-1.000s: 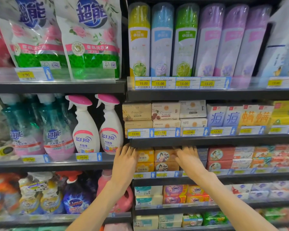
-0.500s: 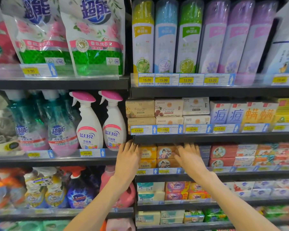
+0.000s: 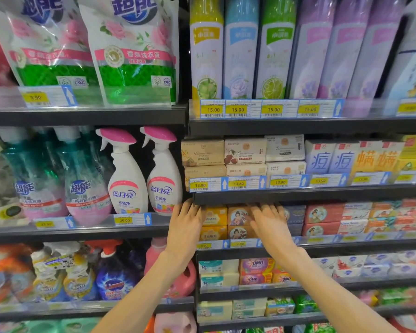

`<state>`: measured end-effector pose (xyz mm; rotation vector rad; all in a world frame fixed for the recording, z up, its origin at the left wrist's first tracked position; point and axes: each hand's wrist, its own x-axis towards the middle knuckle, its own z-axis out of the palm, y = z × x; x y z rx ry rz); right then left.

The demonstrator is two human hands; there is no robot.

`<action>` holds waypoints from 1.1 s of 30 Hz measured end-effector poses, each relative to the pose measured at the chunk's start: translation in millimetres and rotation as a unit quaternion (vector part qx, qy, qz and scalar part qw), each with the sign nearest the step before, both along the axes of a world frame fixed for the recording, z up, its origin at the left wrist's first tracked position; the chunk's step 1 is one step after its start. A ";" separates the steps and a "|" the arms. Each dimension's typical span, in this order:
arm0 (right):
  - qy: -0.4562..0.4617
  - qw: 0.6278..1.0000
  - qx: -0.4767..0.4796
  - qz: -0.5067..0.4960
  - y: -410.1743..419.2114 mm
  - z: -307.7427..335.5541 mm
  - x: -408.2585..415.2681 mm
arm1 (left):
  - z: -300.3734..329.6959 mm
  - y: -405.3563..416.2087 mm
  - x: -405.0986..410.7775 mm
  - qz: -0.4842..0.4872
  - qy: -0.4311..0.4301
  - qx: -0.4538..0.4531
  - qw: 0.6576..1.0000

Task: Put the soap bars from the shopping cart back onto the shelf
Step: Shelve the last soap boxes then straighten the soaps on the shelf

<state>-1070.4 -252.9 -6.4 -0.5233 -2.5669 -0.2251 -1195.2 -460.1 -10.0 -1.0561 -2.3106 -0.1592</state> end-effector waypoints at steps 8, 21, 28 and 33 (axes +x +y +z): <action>0.049 0.997 -0.001 0.052 -11.4 -5.9 7.7 | 0.1 -11.1 13.3 -0.052 0.015 0.067 0.996; 0.010 0.989 -0.021 0.144 -83.3 -61.3 9.6 | -59.7 -18.9 55.5 -0.118 -0.116 0.077 0.983; -0.006 0.993 -0.028 0.117 -75.4 -69.7 1.1 | -66.7 -7.9 58.6 -0.084 -0.156 0.089 0.980; -0.018 0.988 -0.070 0.133 -66.8 -68.6 -0.5 | -68.9 -0.4 57.7 -0.060 -0.157 0.087 0.982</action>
